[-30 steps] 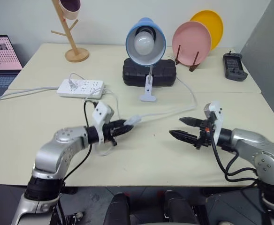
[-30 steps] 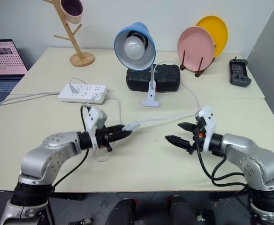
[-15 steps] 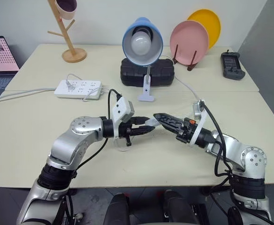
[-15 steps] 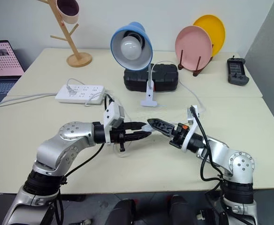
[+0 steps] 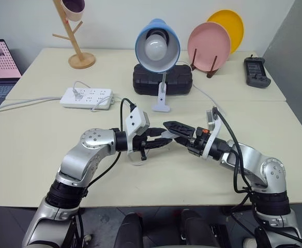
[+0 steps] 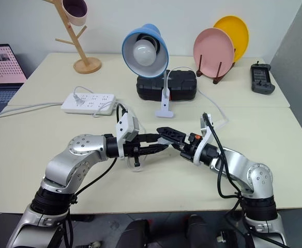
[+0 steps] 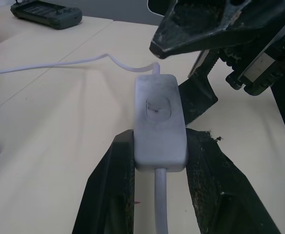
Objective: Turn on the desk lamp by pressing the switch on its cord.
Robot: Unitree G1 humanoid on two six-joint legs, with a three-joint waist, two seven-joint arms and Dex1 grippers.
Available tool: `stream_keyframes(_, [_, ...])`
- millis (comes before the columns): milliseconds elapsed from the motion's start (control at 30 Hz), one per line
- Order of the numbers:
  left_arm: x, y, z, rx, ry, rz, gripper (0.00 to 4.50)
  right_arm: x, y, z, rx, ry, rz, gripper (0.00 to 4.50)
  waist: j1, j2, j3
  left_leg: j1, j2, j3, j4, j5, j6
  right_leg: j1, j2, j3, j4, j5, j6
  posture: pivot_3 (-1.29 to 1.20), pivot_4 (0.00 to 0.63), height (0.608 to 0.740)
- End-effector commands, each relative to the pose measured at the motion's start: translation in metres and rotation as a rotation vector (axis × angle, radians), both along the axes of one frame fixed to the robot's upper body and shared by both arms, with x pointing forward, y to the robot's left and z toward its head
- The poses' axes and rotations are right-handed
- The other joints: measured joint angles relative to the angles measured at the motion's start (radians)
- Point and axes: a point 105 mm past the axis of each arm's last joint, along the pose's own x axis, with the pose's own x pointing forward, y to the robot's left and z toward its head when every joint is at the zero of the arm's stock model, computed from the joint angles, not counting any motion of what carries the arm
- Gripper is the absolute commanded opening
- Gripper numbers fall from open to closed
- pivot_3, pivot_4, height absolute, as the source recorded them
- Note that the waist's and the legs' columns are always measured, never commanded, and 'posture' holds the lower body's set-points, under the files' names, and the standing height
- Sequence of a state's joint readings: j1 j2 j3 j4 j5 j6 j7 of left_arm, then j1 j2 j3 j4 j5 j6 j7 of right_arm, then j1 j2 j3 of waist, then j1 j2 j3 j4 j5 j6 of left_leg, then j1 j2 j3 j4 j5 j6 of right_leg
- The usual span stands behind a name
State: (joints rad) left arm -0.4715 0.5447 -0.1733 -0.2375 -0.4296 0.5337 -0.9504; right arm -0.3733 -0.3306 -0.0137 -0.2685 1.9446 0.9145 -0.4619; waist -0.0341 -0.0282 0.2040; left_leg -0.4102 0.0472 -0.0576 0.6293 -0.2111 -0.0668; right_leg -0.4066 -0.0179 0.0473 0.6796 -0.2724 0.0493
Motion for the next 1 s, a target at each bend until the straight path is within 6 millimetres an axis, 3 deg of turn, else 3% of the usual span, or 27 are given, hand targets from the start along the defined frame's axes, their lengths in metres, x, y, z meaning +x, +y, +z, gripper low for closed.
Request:
stream_keyframes(33, [-0.0021,-0.0044,0.0123,-0.014,-0.053,-0.016,1.09,-0.0038,0.0014,0.0114,0.028,-0.035,0.012,4.03,0.000,0.000,0.000,0.000,0.000,0.000,0.000,0.000,0.000,0.000,0.000,0.000,0.000,0.000,0.000,0.00,0.150,0.740])
stream_keyframes(233, [-0.0011,-0.0054,0.0152,-0.016,-0.059,-0.018,1.09,-0.0026,0.0000,0.0092,0.018,-0.026,0.002,2.46,0.001,0.000,0.000,0.000,0.000,0.000,0.000,0.000,0.000,0.000,0.000,0.000,0.000,0.000,0.000,0.00,0.150,0.740])
stream_keyframes(533, [-0.0020,-0.0059,0.0158,-0.018,-0.061,-0.021,1.09,-0.0034,-0.0002,0.0066,0.012,-0.019,-0.001,0.57,0.001,0.000,0.000,0.000,0.000,0.000,0.000,0.000,0.000,0.000,0.000,0.000,0.000,0.000,0.000,0.00,0.150,0.740])
stream_keyframes(1000, [-0.0038,-0.0068,0.0159,-0.011,-0.072,-0.028,1.09,-0.0027,-0.0015,0.0019,-0.029,-0.015,-0.005,0.57,0.001,0.000,0.000,0.000,0.000,0.000,0.000,0.000,0.000,0.000,0.000,0.000,0.000,0.000,0.000,0.00,0.150,0.740])
